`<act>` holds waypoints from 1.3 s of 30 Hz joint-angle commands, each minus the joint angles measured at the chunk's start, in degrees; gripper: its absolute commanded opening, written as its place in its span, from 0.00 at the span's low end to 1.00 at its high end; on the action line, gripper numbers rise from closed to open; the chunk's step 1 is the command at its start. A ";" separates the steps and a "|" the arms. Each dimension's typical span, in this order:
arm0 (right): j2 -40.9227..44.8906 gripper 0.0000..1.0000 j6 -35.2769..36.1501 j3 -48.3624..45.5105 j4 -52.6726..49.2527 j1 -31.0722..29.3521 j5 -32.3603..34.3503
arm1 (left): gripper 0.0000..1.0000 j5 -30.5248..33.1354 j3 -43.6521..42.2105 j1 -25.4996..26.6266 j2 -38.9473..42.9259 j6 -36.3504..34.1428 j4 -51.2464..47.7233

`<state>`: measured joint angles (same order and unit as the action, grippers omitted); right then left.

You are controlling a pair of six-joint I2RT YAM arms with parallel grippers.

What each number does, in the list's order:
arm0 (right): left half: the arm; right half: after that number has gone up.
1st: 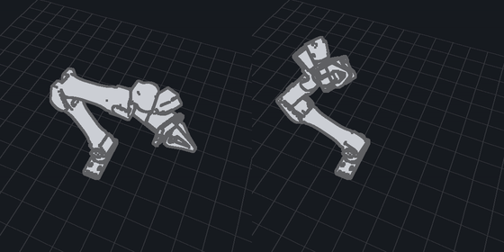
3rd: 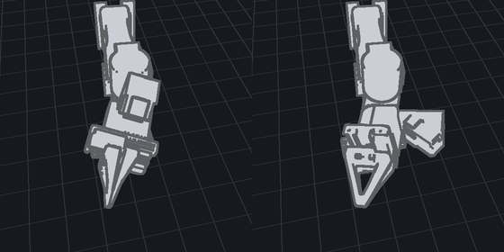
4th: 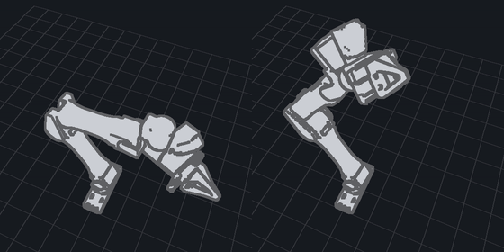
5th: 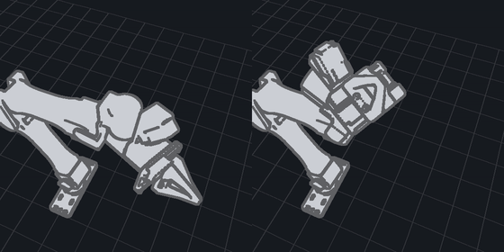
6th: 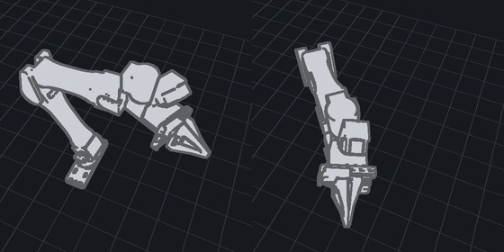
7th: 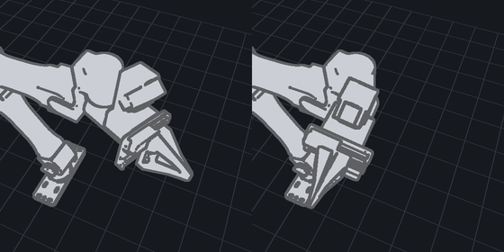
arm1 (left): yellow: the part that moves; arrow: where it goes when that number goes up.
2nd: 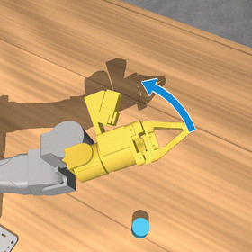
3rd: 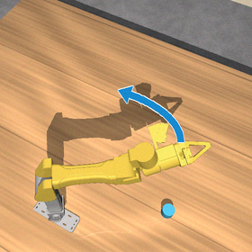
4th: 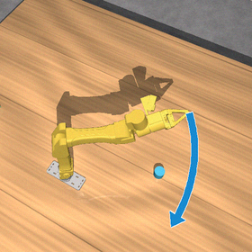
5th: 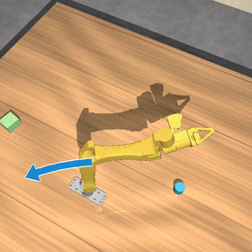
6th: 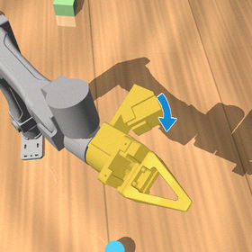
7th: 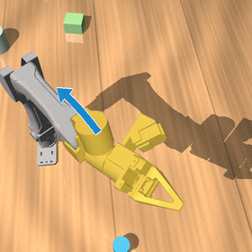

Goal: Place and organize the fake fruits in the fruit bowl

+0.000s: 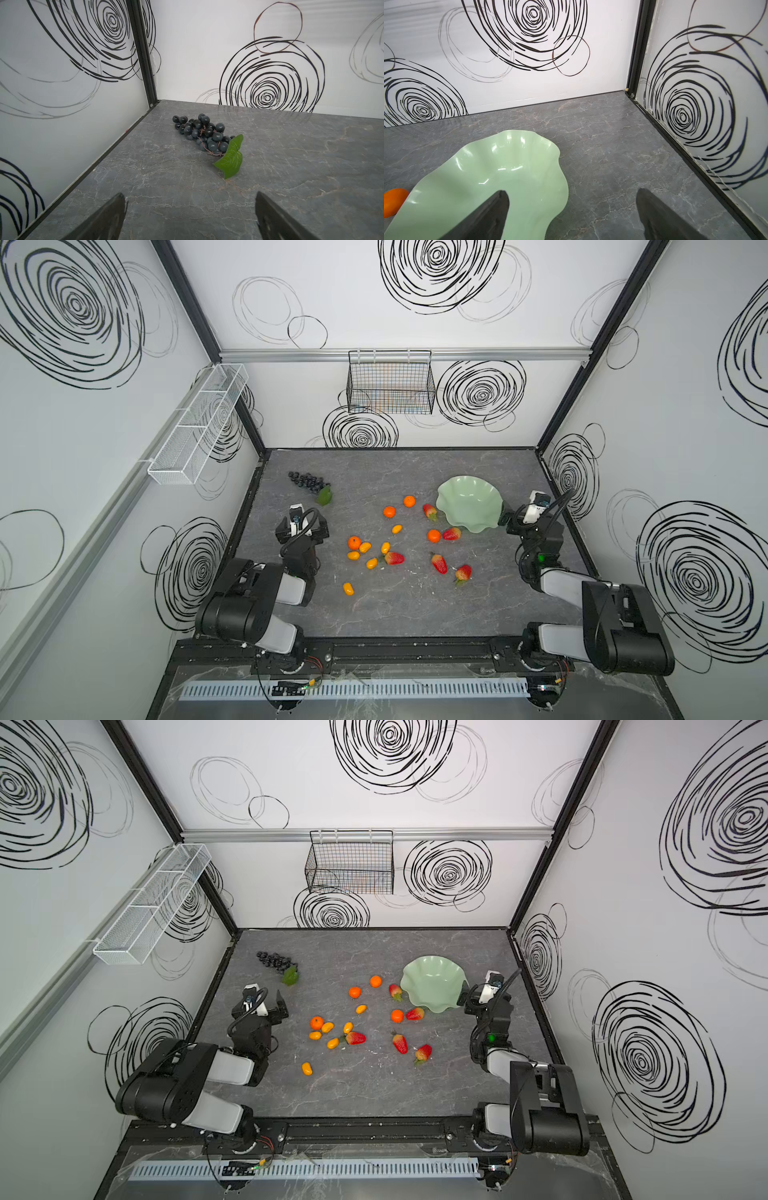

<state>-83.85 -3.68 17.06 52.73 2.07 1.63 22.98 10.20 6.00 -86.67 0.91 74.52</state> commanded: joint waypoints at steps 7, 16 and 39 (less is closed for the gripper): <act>-0.52 1.00 0.17 1.31 0.62 0.30 -0.26 | 0.99 -0.24 0.67 0.15 0.63 0.06 3.04; -0.54 1.00 0.08 1.31 0.71 0.48 -0.66 | 0.99 -0.55 0.67 -0.10 0.58 0.15 3.00; 6.59 1.00 2.00 1.69 -5.99 -2.58 3.44 | 0.99 11.85 -3.12 6.66 6.31 -4.60 6.54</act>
<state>-79.81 -2.68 17.06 50.35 0.51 2.72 27.29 8.12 10.28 -83.18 -0.49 76.14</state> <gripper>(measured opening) 0.999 0.994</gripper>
